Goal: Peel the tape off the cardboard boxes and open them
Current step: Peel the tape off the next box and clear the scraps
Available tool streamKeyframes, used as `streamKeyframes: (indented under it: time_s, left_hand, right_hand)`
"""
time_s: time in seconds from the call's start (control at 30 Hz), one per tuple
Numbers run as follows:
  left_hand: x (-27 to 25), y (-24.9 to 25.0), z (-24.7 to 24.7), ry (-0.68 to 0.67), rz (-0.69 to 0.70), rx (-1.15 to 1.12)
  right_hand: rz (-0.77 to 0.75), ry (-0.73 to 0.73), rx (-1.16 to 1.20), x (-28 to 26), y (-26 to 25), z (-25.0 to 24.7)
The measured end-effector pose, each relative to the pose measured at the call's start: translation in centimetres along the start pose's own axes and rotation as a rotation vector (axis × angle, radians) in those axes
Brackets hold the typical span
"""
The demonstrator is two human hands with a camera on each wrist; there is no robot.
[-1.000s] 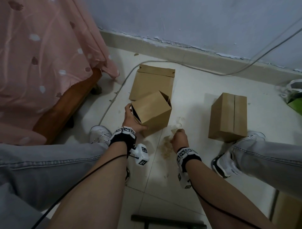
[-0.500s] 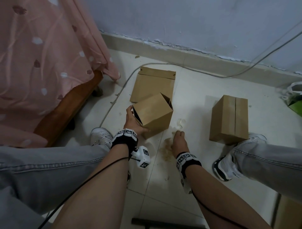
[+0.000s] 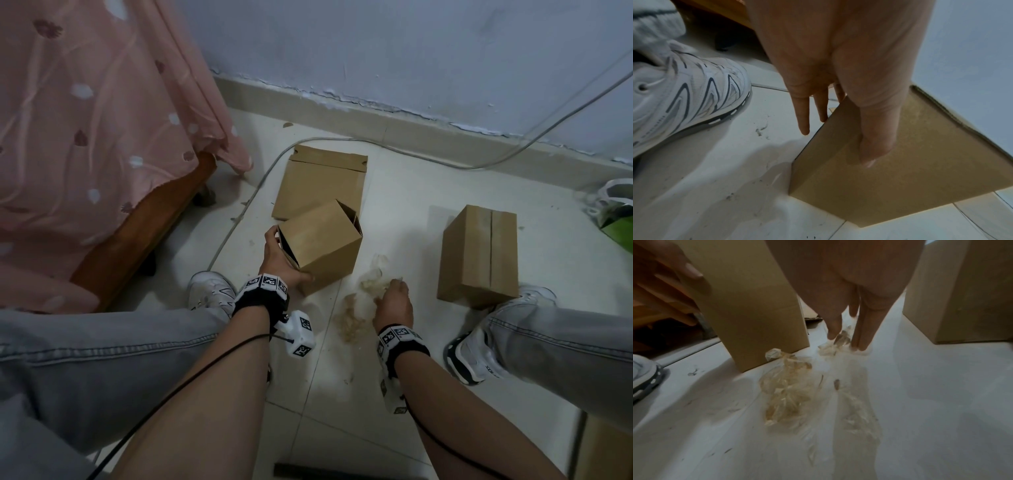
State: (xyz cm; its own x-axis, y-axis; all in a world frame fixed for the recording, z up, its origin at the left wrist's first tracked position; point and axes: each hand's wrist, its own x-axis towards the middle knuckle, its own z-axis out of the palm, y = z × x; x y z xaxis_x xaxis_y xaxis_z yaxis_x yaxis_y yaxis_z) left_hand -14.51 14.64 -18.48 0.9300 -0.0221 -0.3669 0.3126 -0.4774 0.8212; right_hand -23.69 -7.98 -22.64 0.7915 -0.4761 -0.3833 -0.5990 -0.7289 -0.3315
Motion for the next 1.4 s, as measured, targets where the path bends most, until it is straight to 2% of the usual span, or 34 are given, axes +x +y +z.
streamKeyframes:
  time_s: [0.07,0.23,0.43,0.53,0.63,0.9,1.07,1.23,1.33,1.4]
  left_hand:
    - [0.0,0.0,0.0,0.0,-0.001,0.004]
    - [0.0,0.1,0.0,-0.004,-0.009,0.006]
    - [0.2,0.1,0.1,-0.006,-0.018,0.014]
    - [0.2,0.1,0.1,-0.008,-0.024,0.012]
    - [0.2,0.2,0.2,-0.01,-0.024,0.01]
    - [0.2,0.2,0.2,-0.013,-0.019,0.011]
    - [0.2,0.1,0.2,-0.011,-0.024,0.016]
    - [0.3,0.0,0.2,-0.013,-0.026,0.021]
    - [0.3,0.0,0.2,-0.013,-0.024,0.02]
    - [0.3,0.0,0.2,-0.012,-0.027,0.021]
  right_hand:
    - [0.052,0.036,0.08,0.0,0.2,-0.6]
    - [0.194,-0.062,0.095,1.2,1.0,-1.1]
    - [0.187,-0.242,0.051,0.8,-0.1,-1.3]
    - [0.172,-0.187,0.043,0.3,-1.1,-1.1]
    - [0.167,-0.106,0.153,0.3,-2.1,-1.1]
    - [0.351,-0.084,0.303,2.0,-1.6,-2.2]
    - [0.344,-0.082,0.317,2.8,-0.7,-2.5]
    - [0.344,-0.091,0.139,2.5,-2.6,-2.9]
    - [0.295,-0.105,0.24,2.7,-3.2,-2.5]
    - [0.261,-0.025,0.272,2.6,-3.1,-2.3]
